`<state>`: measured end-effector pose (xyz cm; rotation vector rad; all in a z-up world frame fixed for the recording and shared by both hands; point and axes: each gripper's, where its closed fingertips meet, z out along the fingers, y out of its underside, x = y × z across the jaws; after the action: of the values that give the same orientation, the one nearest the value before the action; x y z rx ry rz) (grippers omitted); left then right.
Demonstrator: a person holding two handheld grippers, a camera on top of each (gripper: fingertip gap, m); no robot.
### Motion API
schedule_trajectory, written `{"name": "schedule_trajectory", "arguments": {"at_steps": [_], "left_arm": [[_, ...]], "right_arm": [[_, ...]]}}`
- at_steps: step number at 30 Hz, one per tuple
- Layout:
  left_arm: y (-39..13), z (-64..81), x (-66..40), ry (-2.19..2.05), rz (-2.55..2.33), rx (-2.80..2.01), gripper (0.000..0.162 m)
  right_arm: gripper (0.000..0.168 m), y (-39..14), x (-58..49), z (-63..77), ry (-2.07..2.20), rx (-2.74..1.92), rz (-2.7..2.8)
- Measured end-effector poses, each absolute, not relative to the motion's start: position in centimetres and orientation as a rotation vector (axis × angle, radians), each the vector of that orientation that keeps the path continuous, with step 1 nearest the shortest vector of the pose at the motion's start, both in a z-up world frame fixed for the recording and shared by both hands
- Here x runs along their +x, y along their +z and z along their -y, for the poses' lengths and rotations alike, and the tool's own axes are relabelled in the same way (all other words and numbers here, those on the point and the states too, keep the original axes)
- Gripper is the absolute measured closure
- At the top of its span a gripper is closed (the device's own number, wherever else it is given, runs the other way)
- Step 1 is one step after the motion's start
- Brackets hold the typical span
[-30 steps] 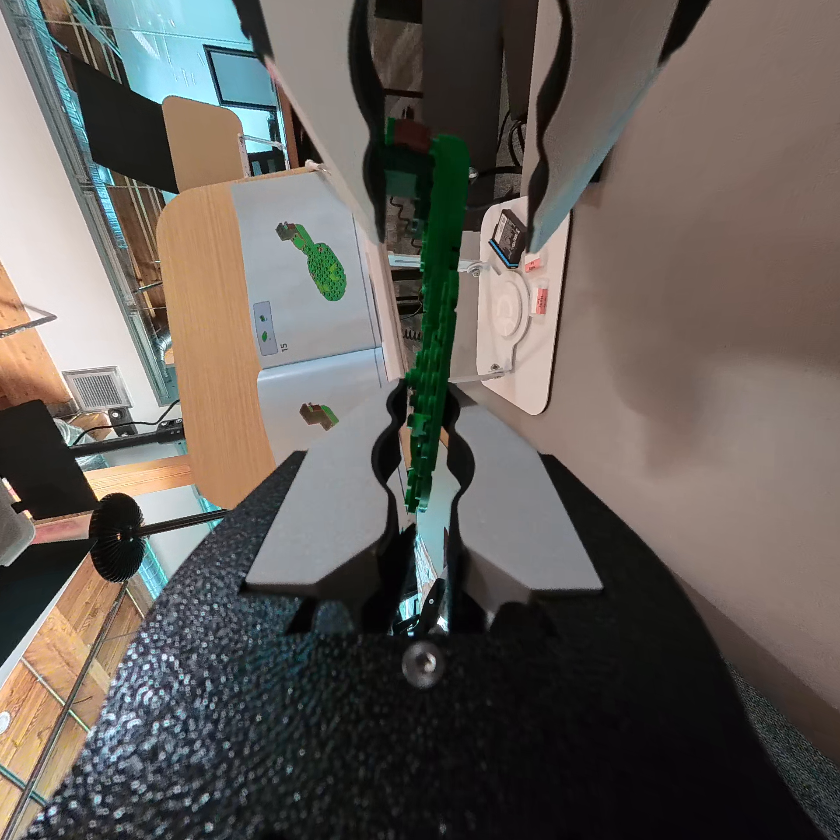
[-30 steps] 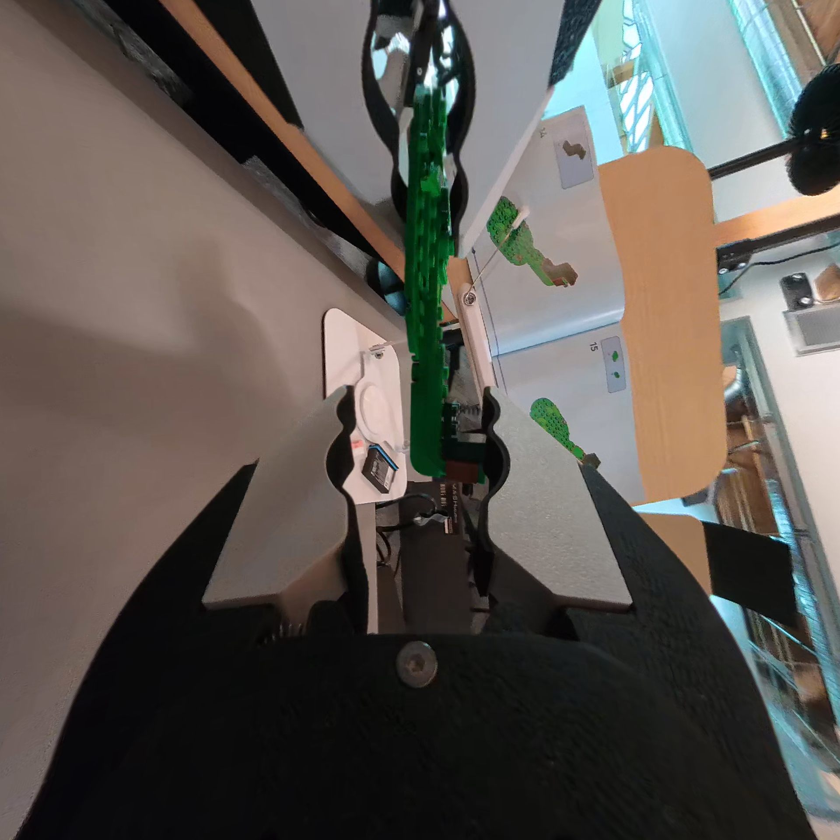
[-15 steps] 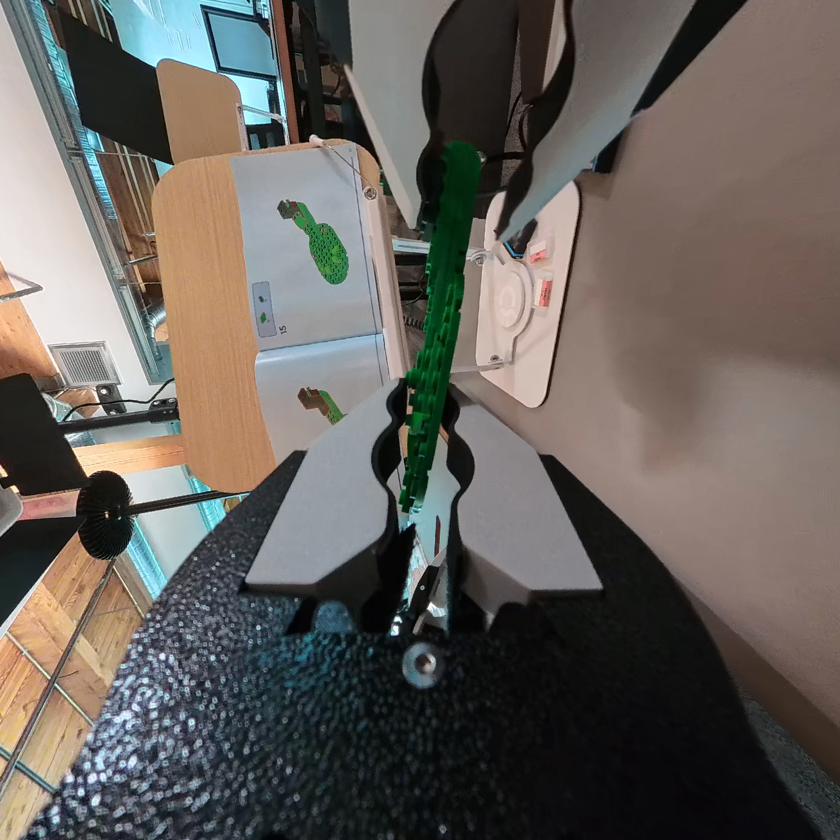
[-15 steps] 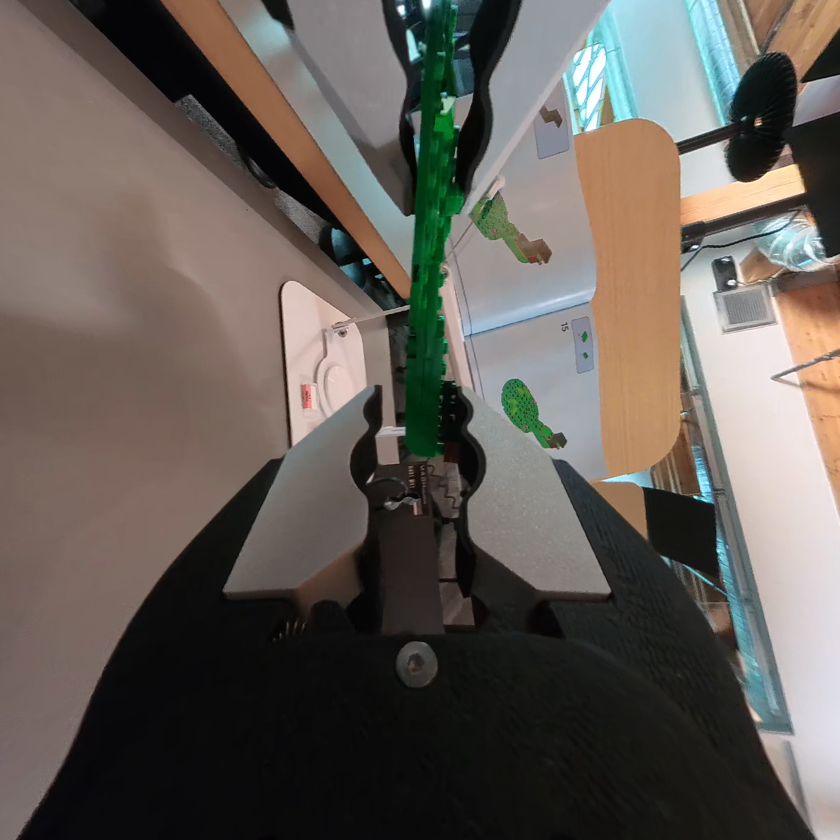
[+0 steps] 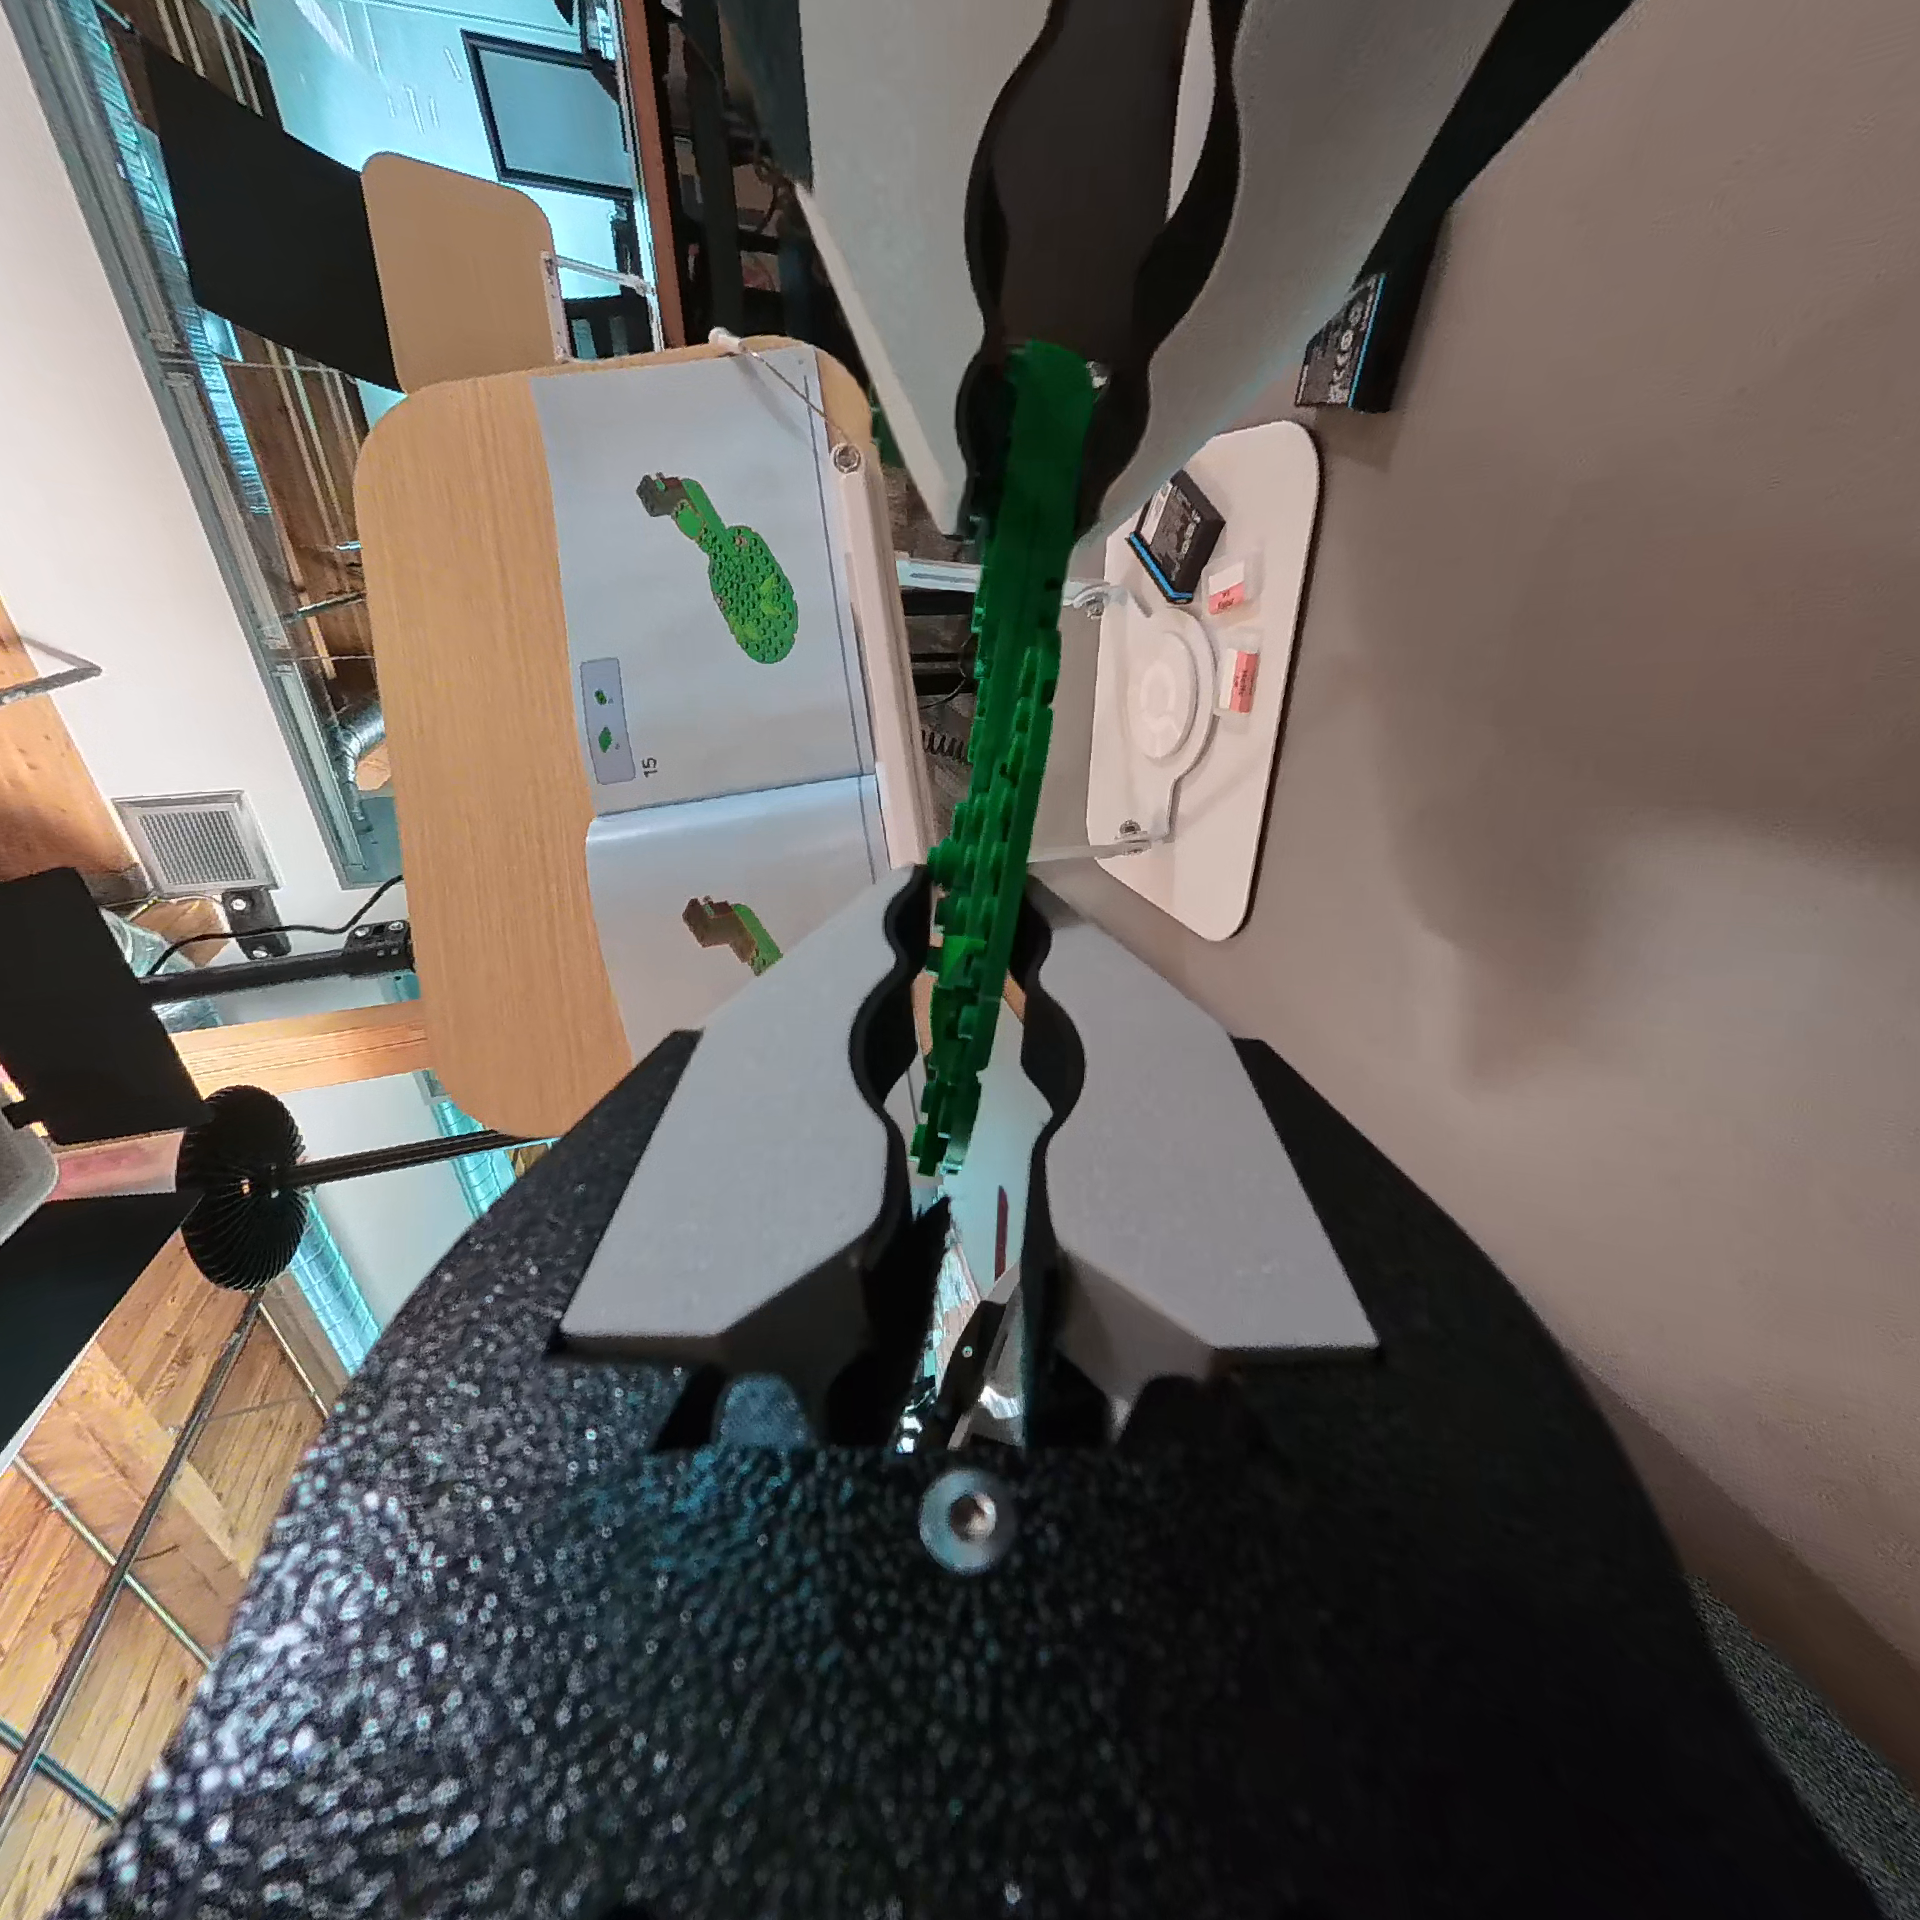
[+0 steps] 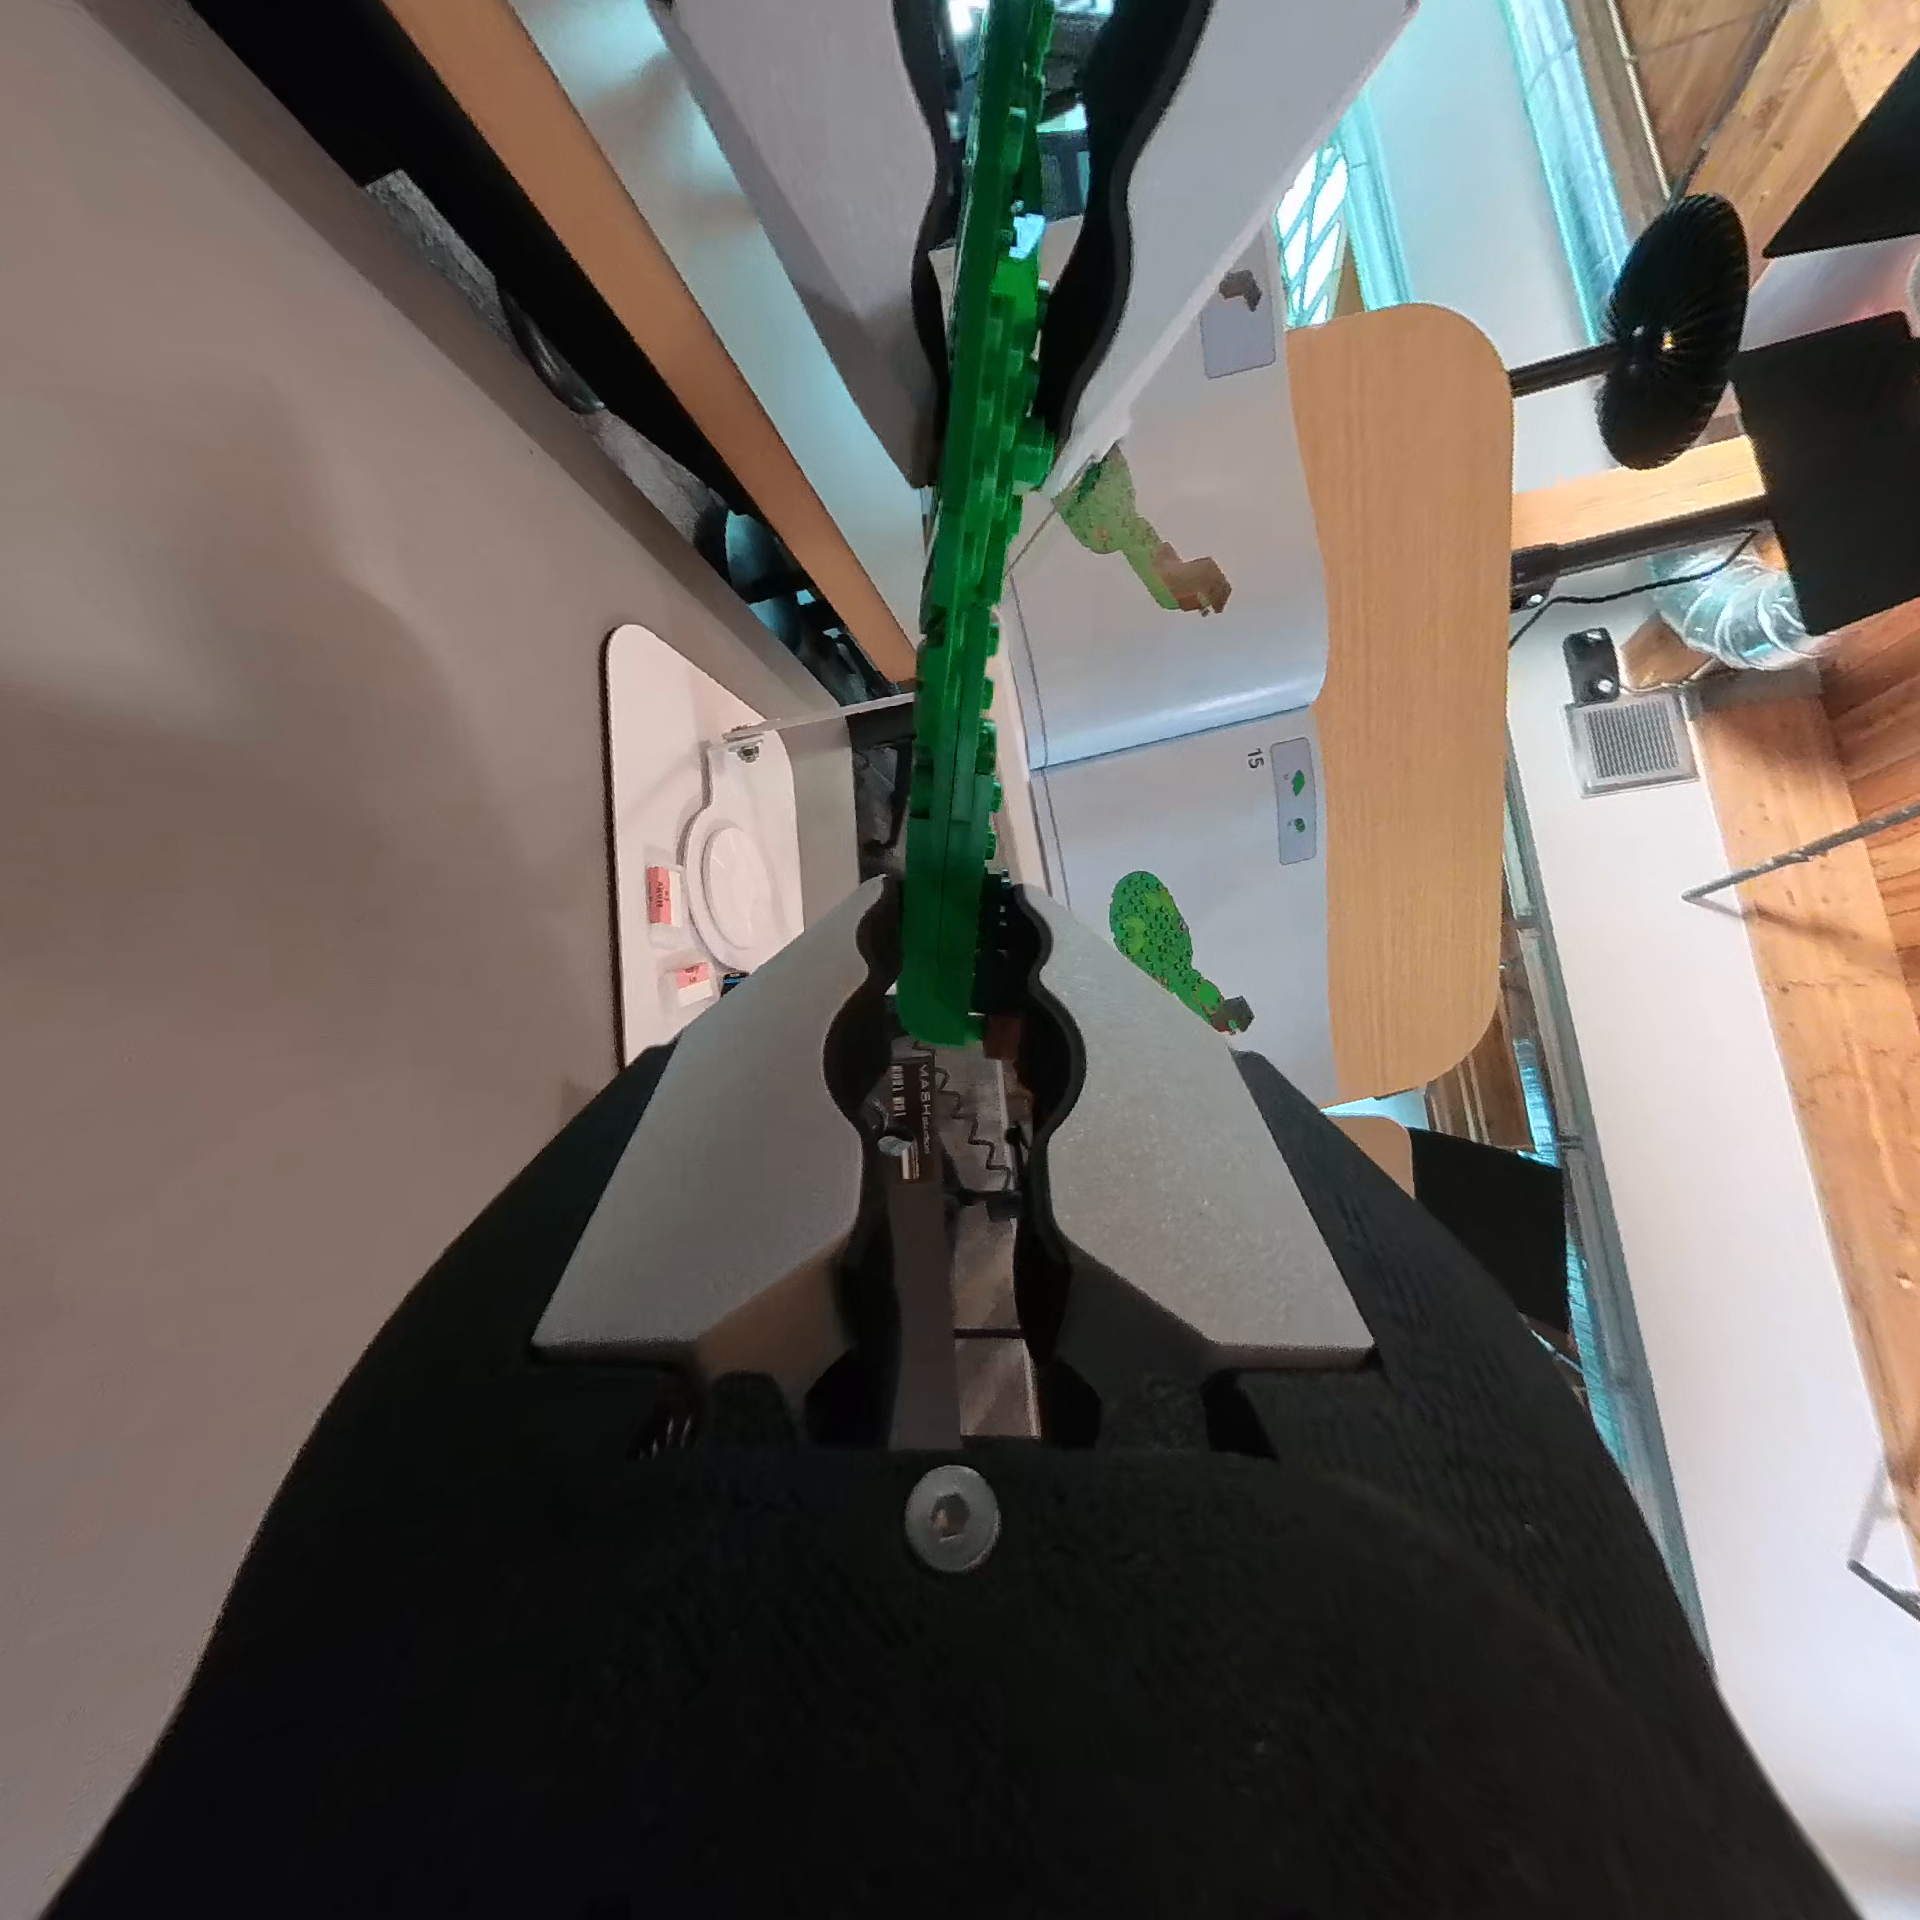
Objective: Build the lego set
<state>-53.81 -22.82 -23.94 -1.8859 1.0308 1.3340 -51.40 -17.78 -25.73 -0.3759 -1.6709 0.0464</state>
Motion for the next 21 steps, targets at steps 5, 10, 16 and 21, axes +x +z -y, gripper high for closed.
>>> {"name": "schedule_trajectory", "arguments": {"at_steps": [5, 10, 16, 21], "left_arm": [[-24.4, 22.6, -53.7, 1.314, -1.046, -1.902, 0.15], [-25.1, 22.2, -53.5, 1.256, -1.038, -1.935, 0.15], [-24.9, 22.6, -53.4, 1.166, -1.007, -1.927, 0.15], [-24.1, 23.0, -52.1, 1.035, -0.986, -1.863, 0.15]], "right_arm": [[0.15, -26.2, -51.3, 17.5, 0.046, -0.373, 1.72], [0.15, -26.6, -51.2, 17.4, 0.19, -0.455, 1.761], [0.108, -23.3, -49.6, 18.6, 0.446, -0.418, 1.704], [0.099, -22.5, -48.2, 18.6, 0.541, -0.364, 1.735]]}}
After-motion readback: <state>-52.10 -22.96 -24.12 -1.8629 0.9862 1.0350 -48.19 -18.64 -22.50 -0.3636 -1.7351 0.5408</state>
